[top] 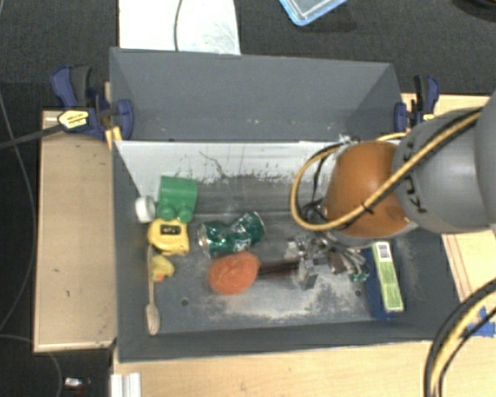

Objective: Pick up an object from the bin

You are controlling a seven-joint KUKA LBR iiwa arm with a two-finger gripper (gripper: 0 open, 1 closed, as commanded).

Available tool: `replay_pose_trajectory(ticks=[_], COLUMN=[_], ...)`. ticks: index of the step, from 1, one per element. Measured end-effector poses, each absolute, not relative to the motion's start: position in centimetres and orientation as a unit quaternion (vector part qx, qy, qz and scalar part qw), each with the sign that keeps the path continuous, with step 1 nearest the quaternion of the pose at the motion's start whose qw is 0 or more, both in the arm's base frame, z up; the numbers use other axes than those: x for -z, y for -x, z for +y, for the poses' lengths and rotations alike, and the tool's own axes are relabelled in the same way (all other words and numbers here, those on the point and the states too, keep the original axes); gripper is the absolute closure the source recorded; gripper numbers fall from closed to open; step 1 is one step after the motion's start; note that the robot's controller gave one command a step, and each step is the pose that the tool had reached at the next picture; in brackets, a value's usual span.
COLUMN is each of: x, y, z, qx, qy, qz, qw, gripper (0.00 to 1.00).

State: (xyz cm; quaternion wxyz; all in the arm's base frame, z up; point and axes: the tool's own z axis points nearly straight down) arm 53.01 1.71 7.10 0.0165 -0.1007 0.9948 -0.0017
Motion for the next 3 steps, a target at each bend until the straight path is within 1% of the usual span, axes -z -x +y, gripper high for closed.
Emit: replay_pose_trajectory(ticks=[1, 2, 3], x=[-7.1, -13.2, -20.7], y=[-53.0, -53.2, -52.7], z=[1.7, 1.1, 3.1], qx=[0.002, 0.001, 0.001], qy=[0.101, 0.103, 0.138], qz=[0.995, 0.995, 0.99], qw=[0.017, 0.014, 0.012], gripper=[1.0, 1.0, 1.0])
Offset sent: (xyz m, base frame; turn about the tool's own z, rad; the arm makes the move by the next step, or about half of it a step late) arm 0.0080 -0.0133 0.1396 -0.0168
